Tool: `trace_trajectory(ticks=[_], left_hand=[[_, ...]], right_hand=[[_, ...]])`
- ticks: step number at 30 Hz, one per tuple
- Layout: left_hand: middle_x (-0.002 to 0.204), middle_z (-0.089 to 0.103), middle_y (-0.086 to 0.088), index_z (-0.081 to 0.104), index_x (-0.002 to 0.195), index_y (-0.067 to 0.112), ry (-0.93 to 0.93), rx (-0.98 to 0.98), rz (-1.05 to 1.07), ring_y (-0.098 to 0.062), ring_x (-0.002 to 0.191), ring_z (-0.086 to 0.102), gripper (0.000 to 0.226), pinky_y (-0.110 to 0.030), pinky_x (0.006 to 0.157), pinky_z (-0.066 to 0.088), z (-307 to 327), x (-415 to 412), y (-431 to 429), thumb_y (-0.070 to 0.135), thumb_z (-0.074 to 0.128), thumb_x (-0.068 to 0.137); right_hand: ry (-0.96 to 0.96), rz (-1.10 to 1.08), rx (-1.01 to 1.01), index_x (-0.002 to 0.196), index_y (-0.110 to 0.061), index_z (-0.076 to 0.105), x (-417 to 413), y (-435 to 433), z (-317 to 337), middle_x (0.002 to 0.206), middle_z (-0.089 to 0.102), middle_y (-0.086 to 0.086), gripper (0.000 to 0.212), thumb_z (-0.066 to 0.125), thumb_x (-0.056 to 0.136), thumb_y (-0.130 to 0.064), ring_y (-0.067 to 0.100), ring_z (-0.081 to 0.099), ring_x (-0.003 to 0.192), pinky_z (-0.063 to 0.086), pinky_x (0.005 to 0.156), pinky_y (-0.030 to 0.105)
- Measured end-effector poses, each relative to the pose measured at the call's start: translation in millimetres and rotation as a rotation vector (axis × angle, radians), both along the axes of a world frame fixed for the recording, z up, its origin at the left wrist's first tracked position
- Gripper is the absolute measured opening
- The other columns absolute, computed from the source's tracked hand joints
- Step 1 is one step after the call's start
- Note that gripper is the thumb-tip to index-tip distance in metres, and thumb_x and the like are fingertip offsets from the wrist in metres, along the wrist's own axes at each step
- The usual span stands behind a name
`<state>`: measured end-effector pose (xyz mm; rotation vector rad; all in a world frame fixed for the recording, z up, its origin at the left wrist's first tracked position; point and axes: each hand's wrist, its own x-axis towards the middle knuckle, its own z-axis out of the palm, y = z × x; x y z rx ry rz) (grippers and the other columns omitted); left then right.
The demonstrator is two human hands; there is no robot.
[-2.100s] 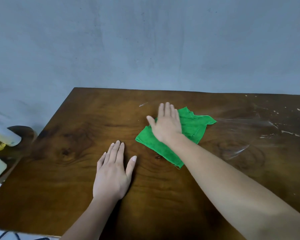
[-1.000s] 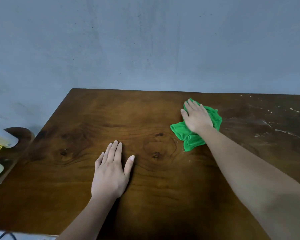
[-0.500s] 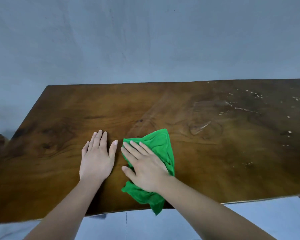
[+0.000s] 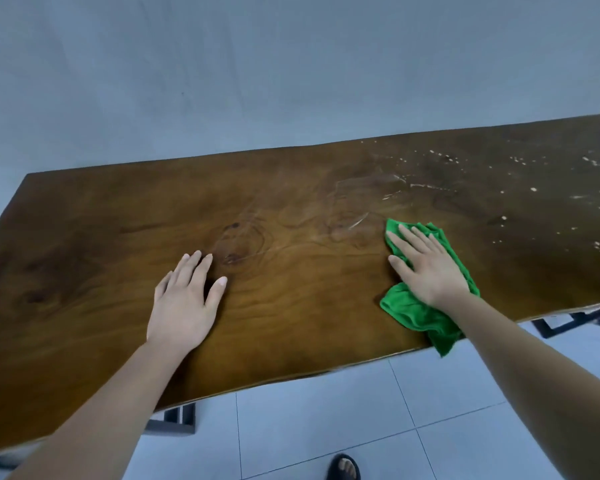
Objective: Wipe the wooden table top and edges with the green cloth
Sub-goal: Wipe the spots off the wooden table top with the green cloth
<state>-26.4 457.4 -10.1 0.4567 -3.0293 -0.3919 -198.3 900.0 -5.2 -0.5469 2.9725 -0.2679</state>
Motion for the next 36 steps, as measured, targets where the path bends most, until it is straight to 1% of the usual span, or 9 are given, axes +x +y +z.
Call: trace_trajectory(ticks=[4,8,13,16,19,24,28,32,36], left_hand=[[0.184,0.019,0.006,0.024,0.176,0.031,0.007,0.003,-0.074,-0.015,0.171,0.008,0.087,-0.044,0.138,0.011,-0.4,-9.2,35.8,0.079,0.003,0.106],[0.185,0.015,0.007,0.021,0.177,0.031,0.01,0.0,-0.1,-0.014,0.171,0.005,0.087,-0.042,0.138,0.007,-4.9,-14.9,63.7,0.078,0.0,0.106],[0.185,0.015,0.008,0.022,0.177,0.031,0.017,-0.047,-0.109,-0.013,0.171,0.005,0.081,-0.04,0.137,0.005,-14.2,-18.2,77.0,0.072,0.001,0.11],[0.185,0.016,0.009,0.025,0.176,0.03,0.034,-0.047,-0.101,-0.011,0.171,0.006,0.073,-0.039,0.137,0.008,-17.4,-17.0,75.3,0.065,0.011,0.114],[0.184,0.018,0.009,0.027,0.175,0.03,0.041,-0.05,-0.094,-0.01,0.17,0.007,0.067,-0.04,0.137,0.011,-19.0,-17.8,76.6,0.058,0.014,0.116],[0.184,0.018,0.007,0.025,0.176,0.026,0.021,-0.061,-0.015,-0.012,0.171,0.007,0.068,-0.042,0.138,0.01,-18.5,-24.0,98.7,0.055,0.02,0.115],[0.184,0.018,0.007,0.023,0.177,0.027,0.002,-0.063,0.046,-0.012,0.171,0.006,0.071,-0.041,0.138,0.008,-16.6,-42.8,130.8,0.06,0.016,0.114],[0.185,0.011,0.009,0.017,0.178,0.03,-0.031,-0.062,0.108,-0.011,0.171,0.0,0.074,-0.04,0.138,0.003,-14.6,-66.4,165.4,0.066,0.013,0.113],[0.186,0.003,0.012,0.01,0.178,0.032,-0.054,-0.061,0.179,-0.008,0.17,-0.008,0.076,-0.04,0.138,-0.001,-14.4,-82.0,187.1,0.069,0.01,0.112]], right_hand=[[-0.018,-0.249,0.013,0.177,-0.039,0.015,-21.0,39.9,-0.1,0.186,0.003,-0.007,0.071,0.017,0.113,-0.069,0.016,-0.002,0.171,0.0,0.138,0.044],[-0.008,-0.319,-0.003,0.178,-0.033,0.005,-2.5,-8.9,1.1,0.185,-0.004,-0.004,0.073,0.004,0.112,-0.066,0.021,-0.007,0.171,-0.001,0.138,0.048],[-0.011,-0.047,-0.026,0.177,-0.03,-0.002,56.4,-114.2,1.2,0.183,-0.009,-0.004,0.074,-0.008,0.11,-0.062,0.023,-0.012,0.17,-0.003,0.138,0.049],[-0.023,0.188,-0.028,0.177,-0.03,0.001,86.4,-163.9,-0.7,0.185,-0.006,-0.004,0.071,-0.004,0.112,-0.058,0.022,-0.015,0.17,-0.007,0.138,0.049],[-0.03,0.41,-0.026,0.178,-0.029,0.008,95.4,-179.6,-2.8,0.185,-0.002,-0.006,0.066,0.009,0.117,-0.054,0.018,-0.012,0.171,-0.009,0.137,0.045],[-0.018,0.618,-0.068,0.177,-0.025,0.021,65.8,-154.5,-3.8,0.185,0.009,-0.006,0.064,0.03,0.119,-0.051,0.014,-0.001,0.171,-0.003,0.137,0.04],[-0.029,0.7,-0.083,0.176,-0.032,0.026,17.4,-118.4,-3.3,0.185,0.011,-0.006,0.061,0.031,0.119,-0.052,0.013,0.001,0.171,-0.004,0.138,0.038],[-0.028,0.636,-0.056,0.176,-0.037,0.021,-55.4,-62.3,-1.5,0.185,0.006,-0.01,0.062,0.023,0.118,-0.057,0.01,-0.002,0.171,-0.004,0.138,0.038],[-0.042,0.466,-0.046,0.176,-0.043,0.016,-144.2,11.7,1.4,0.184,0.002,-0.015,0.063,0.016,0.115,-0.06,0.007,-0.005,0.17,0.001,0.139,0.041]])
